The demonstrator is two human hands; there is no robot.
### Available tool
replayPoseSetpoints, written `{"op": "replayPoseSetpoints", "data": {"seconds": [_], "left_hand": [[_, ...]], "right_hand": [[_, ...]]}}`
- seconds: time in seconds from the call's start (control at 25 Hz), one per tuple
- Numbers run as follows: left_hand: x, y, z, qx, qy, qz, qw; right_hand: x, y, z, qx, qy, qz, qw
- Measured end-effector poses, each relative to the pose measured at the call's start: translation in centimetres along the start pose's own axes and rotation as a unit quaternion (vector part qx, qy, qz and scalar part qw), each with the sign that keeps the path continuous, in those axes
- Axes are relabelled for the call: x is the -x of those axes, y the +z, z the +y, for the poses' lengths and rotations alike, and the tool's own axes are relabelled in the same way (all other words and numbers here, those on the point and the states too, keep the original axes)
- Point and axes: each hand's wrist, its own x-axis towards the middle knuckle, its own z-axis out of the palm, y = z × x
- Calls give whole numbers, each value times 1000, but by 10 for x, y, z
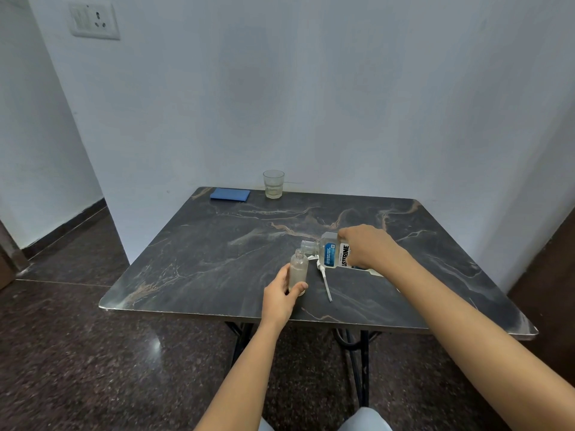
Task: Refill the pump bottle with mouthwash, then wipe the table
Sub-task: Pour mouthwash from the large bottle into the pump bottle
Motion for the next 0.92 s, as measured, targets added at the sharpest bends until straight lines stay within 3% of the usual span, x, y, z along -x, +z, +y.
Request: {"op": "replayPoseSetpoints", "data": {"seconds": [0.92], "left_hand": [[-3,0,-5,-12,4,-1,1000]], "right_hand": [[-5,2,0,8,0,3,1000]]}}
